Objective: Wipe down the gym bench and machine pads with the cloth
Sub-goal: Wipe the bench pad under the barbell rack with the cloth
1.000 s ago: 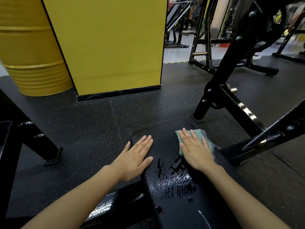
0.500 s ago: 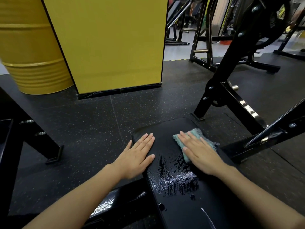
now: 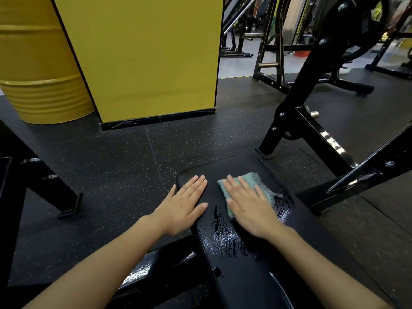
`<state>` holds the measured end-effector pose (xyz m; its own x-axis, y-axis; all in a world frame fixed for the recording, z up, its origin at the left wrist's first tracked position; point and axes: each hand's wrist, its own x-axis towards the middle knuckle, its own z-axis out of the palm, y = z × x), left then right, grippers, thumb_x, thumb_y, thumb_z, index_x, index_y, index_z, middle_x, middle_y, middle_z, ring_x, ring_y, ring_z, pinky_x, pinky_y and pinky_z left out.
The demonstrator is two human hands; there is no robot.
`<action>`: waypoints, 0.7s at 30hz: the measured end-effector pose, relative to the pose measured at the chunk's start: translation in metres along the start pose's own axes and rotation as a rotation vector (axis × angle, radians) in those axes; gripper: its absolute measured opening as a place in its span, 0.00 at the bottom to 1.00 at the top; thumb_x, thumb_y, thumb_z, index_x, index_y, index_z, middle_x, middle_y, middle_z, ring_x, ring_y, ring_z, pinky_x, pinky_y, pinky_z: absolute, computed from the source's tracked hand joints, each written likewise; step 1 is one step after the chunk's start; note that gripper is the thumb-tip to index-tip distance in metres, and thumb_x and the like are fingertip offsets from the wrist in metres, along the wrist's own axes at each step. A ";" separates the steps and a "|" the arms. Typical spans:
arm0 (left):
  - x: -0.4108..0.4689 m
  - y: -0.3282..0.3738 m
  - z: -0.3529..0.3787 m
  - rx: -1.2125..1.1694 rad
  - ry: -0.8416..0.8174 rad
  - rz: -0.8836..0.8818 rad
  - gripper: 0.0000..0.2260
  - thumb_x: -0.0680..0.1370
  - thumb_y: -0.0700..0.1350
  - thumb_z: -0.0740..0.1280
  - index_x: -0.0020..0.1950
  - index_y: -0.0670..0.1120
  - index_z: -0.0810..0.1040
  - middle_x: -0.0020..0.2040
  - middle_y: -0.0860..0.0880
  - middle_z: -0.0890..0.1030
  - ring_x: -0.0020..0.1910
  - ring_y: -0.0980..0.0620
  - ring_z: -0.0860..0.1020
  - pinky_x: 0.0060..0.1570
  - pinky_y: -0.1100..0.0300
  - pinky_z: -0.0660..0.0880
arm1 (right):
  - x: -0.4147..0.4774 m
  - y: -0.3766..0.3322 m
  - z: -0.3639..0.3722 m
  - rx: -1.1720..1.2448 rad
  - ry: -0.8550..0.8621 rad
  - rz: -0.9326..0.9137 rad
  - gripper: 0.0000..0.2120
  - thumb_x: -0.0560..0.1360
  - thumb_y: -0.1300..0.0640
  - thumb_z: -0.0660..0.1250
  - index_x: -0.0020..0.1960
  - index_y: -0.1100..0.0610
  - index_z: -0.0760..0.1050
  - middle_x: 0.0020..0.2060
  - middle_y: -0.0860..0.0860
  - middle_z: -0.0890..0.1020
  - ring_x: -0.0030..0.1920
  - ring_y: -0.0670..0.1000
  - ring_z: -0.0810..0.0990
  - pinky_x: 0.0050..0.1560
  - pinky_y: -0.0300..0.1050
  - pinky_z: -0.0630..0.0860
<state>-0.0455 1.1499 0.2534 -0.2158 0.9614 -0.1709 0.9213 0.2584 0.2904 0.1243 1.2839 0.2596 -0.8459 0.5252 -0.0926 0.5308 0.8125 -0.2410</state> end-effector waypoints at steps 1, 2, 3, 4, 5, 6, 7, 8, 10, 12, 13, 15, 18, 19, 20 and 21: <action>0.000 0.001 0.000 -0.001 0.003 -0.003 0.28 0.85 0.57 0.46 0.81 0.53 0.38 0.79 0.60 0.35 0.76 0.62 0.33 0.77 0.48 0.37 | -0.009 -0.009 0.003 0.006 0.000 -0.045 0.32 0.77 0.38 0.33 0.80 0.43 0.40 0.78 0.37 0.40 0.78 0.42 0.37 0.74 0.45 0.34; 0.000 0.001 0.000 -0.003 0.006 -0.005 0.28 0.85 0.57 0.46 0.81 0.53 0.38 0.79 0.60 0.35 0.76 0.62 0.33 0.77 0.48 0.37 | -0.016 -0.015 0.006 0.016 -0.004 -0.080 0.36 0.73 0.37 0.29 0.80 0.42 0.40 0.77 0.36 0.40 0.77 0.41 0.36 0.74 0.44 0.33; 0.000 0.002 0.000 -0.003 0.011 -0.007 0.28 0.85 0.57 0.46 0.81 0.52 0.38 0.79 0.60 0.36 0.76 0.62 0.33 0.77 0.47 0.37 | -0.021 -0.017 0.008 0.026 -0.008 -0.103 0.37 0.71 0.37 0.28 0.80 0.41 0.41 0.77 0.35 0.40 0.77 0.39 0.35 0.74 0.43 0.33; -0.001 0.002 0.000 -0.001 0.018 -0.008 0.28 0.85 0.57 0.46 0.81 0.52 0.39 0.79 0.60 0.36 0.76 0.62 0.33 0.77 0.47 0.37 | -0.025 -0.017 0.009 0.035 -0.008 -0.118 0.36 0.72 0.37 0.28 0.80 0.41 0.41 0.77 0.34 0.41 0.76 0.38 0.35 0.73 0.41 0.32; -0.001 0.002 0.001 0.001 0.025 -0.009 0.28 0.85 0.57 0.46 0.81 0.52 0.39 0.79 0.60 0.36 0.76 0.62 0.33 0.77 0.47 0.37 | -0.027 -0.014 0.007 0.039 -0.002 -0.128 0.34 0.73 0.37 0.30 0.80 0.40 0.42 0.76 0.33 0.41 0.76 0.36 0.35 0.73 0.40 0.32; -0.001 0.002 0.001 0.004 0.029 -0.009 0.28 0.85 0.57 0.46 0.81 0.52 0.39 0.79 0.60 0.36 0.76 0.62 0.33 0.77 0.46 0.37 | -0.027 -0.011 0.005 0.036 0.003 -0.130 0.32 0.76 0.38 0.31 0.80 0.39 0.42 0.76 0.33 0.41 0.75 0.35 0.35 0.73 0.39 0.32; -0.002 0.003 0.002 0.009 0.029 -0.009 0.27 0.85 0.57 0.46 0.81 0.52 0.38 0.79 0.60 0.36 0.76 0.62 0.33 0.77 0.47 0.37 | -0.027 -0.006 0.002 0.026 0.002 -0.125 0.30 0.77 0.39 0.34 0.79 0.39 0.42 0.76 0.33 0.40 0.75 0.35 0.35 0.72 0.39 0.32; -0.002 0.003 0.002 0.012 0.027 -0.009 0.27 0.85 0.57 0.46 0.81 0.52 0.38 0.79 0.60 0.35 0.76 0.62 0.33 0.77 0.47 0.37 | -0.026 0.000 0.000 0.011 -0.001 -0.114 0.29 0.78 0.41 0.35 0.79 0.40 0.41 0.76 0.33 0.40 0.75 0.36 0.35 0.72 0.40 0.32; -0.002 0.003 0.002 0.015 0.024 -0.008 0.27 0.85 0.57 0.46 0.81 0.52 0.38 0.79 0.60 0.35 0.76 0.61 0.32 0.77 0.47 0.36 | -0.024 0.019 -0.005 -0.014 -0.005 -0.070 0.27 0.81 0.42 0.36 0.79 0.41 0.40 0.76 0.34 0.40 0.75 0.37 0.35 0.73 0.41 0.33; -0.003 0.003 0.002 0.018 0.027 -0.006 0.27 0.85 0.57 0.45 0.80 0.52 0.37 0.79 0.60 0.35 0.76 0.62 0.32 0.77 0.47 0.36 | -0.023 0.044 -0.011 -0.013 0.004 0.000 0.25 0.82 0.42 0.38 0.78 0.41 0.40 0.77 0.36 0.42 0.75 0.37 0.36 0.74 0.42 0.35; -0.003 0.003 0.002 0.017 0.029 -0.004 0.27 0.85 0.57 0.45 0.80 0.52 0.37 0.78 0.60 0.34 0.76 0.62 0.31 0.77 0.47 0.36 | -0.023 0.055 -0.014 -0.010 0.012 0.038 0.25 0.83 0.43 0.39 0.78 0.41 0.40 0.78 0.37 0.43 0.74 0.37 0.36 0.74 0.42 0.36; -0.004 0.004 0.002 0.021 0.027 -0.006 0.27 0.85 0.57 0.45 0.80 0.52 0.37 0.78 0.60 0.34 0.75 0.62 0.31 0.77 0.47 0.36 | -0.022 0.068 -0.018 0.007 0.021 0.111 0.24 0.85 0.46 0.43 0.79 0.42 0.43 0.79 0.38 0.45 0.76 0.38 0.38 0.75 0.44 0.38; -0.004 0.004 0.002 0.042 0.014 -0.016 0.28 0.83 0.59 0.42 0.80 0.52 0.37 0.78 0.59 0.33 0.75 0.61 0.30 0.76 0.47 0.36 | -0.019 0.060 -0.014 -0.009 0.040 0.207 0.24 0.85 0.48 0.44 0.80 0.44 0.44 0.79 0.39 0.45 0.78 0.43 0.40 0.76 0.48 0.39; -0.004 0.004 0.002 0.053 0.011 -0.021 0.30 0.81 0.60 0.40 0.80 0.52 0.37 0.78 0.59 0.33 0.75 0.60 0.30 0.76 0.46 0.36 | -0.020 0.053 -0.012 -0.019 0.044 0.227 0.25 0.85 0.48 0.44 0.81 0.45 0.43 0.79 0.40 0.44 0.79 0.43 0.40 0.77 0.49 0.38; -0.003 0.004 0.002 0.059 0.009 -0.023 0.31 0.80 0.61 0.39 0.80 0.52 0.37 0.78 0.59 0.33 0.75 0.60 0.30 0.76 0.46 0.37 | -0.022 0.046 -0.009 -0.021 0.045 0.232 0.25 0.85 0.48 0.43 0.81 0.45 0.42 0.79 0.40 0.43 0.79 0.44 0.39 0.77 0.50 0.38; -0.002 0.004 0.002 0.063 0.008 -0.023 0.32 0.79 0.63 0.38 0.80 0.52 0.36 0.78 0.59 0.33 0.75 0.60 0.30 0.76 0.45 0.37 | -0.025 0.038 -0.007 -0.014 0.044 0.223 0.25 0.85 0.48 0.43 0.81 0.45 0.42 0.79 0.40 0.43 0.79 0.44 0.39 0.77 0.50 0.37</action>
<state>-0.0406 1.1485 0.2530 -0.2396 0.9560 -0.1693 0.9345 0.2744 0.2269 0.1660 1.3031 0.2601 -0.7049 0.7023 -0.0996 0.7051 0.6785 -0.2061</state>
